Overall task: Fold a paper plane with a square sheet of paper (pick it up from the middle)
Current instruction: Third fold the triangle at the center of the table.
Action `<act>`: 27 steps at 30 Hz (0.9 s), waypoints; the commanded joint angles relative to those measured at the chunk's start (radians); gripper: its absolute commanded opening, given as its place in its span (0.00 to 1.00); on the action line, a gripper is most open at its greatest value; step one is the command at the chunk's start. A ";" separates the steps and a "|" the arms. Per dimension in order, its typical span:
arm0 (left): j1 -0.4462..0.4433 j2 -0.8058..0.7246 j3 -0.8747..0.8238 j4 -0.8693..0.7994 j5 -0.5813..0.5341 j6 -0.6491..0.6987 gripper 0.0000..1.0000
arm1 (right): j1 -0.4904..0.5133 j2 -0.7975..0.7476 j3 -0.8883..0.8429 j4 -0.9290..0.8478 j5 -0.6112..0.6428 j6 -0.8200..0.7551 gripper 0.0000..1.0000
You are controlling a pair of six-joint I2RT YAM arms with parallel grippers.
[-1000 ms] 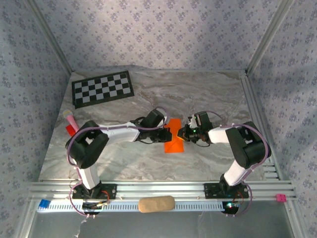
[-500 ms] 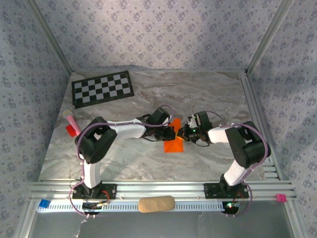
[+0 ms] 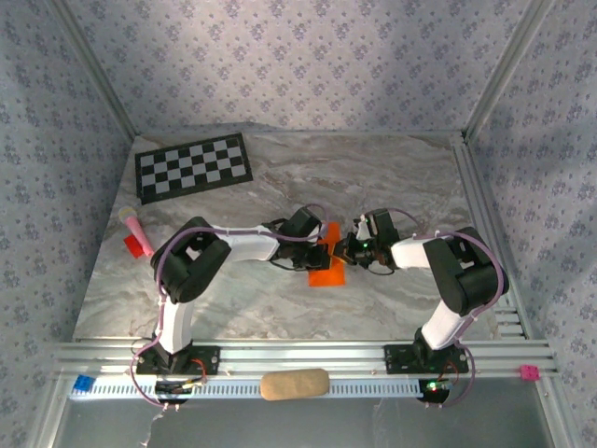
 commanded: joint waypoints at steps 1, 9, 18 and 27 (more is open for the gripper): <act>-0.007 -0.016 -0.060 -0.027 -0.017 0.002 0.00 | 0.001 0.044 -0.017 -0.113 0.083 -0.016 0.01; -0.005 -0.104 -0.182 -0.043 0.030 0.041 0.01 | -0.006 0.064 -0.012 -0.177 0.109 -0.072 0.00; -0.010 -0.195 -0.302 -0.046 0.048 0.067 0.02 | -0.008 0.045 -0.012 -0.181 0.109 -0.069 0.01; 0.007 -0.272 -0.198 -0.031 0.000 0.081 0.03 | 0.001 0.025 -0.001 -0.187 0.109 -0.065 0.01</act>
